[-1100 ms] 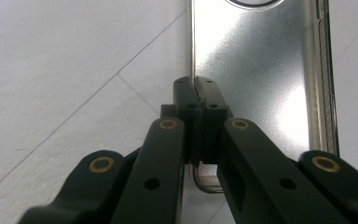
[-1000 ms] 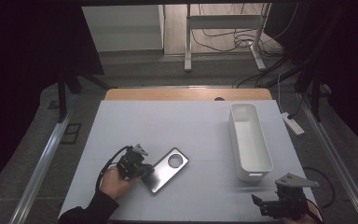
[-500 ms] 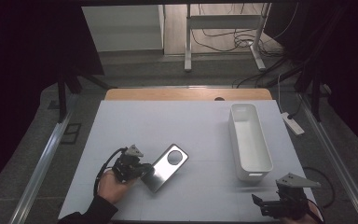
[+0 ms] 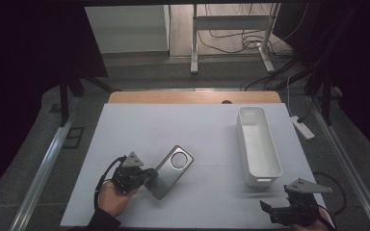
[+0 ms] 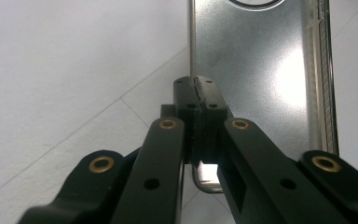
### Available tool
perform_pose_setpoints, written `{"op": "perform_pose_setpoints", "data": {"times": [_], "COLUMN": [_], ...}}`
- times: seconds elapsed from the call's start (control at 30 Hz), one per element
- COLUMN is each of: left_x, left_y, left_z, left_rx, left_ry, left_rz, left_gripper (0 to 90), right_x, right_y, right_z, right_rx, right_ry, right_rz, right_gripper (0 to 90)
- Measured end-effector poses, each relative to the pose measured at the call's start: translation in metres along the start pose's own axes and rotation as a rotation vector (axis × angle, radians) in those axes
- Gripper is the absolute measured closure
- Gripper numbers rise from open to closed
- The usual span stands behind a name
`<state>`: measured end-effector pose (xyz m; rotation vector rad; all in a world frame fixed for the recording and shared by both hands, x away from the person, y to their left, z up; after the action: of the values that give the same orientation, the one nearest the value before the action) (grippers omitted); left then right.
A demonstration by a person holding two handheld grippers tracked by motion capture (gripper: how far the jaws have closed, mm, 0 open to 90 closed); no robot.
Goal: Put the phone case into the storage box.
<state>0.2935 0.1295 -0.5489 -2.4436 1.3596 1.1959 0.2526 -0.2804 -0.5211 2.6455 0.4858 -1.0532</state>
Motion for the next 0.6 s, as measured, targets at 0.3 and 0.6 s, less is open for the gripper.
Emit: {"op": "perform_pose_setpoints", "data": {"times": [0.3, 0.6], "left_x": [-0.009, -0.016], "left_y": [0.006, 0.010], "left_z": [0.002, 0.001], "left_rx": [-0.005, -0.010], "left_ry": [0.058, 0.098], "left_rz": [-0.010, -0.022], "left_gripper": [89.0, 89.0], "right_x": [-0.005, -0.011], "right_y": [-0.009, -0.018], "right_z": [-0.009, -0.022], "right_rx": [-0.017, 0.001], "right_ry": [0.021, 0.079], "right_rz": [-0.052, -0.160], "right_gripper": [0.0, 0.0]}}
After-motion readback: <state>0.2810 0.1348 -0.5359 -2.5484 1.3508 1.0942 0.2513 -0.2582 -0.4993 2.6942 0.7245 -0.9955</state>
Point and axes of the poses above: each handheld gripper's, and its own axes: x roughly forward along the jaws, z roughly out of its underside, y roughly to its right, the point moved 8 cm from there along x, roughly forward along the jaws, and after that the axes turned 13 degrees about z, right-handed, at the moved point
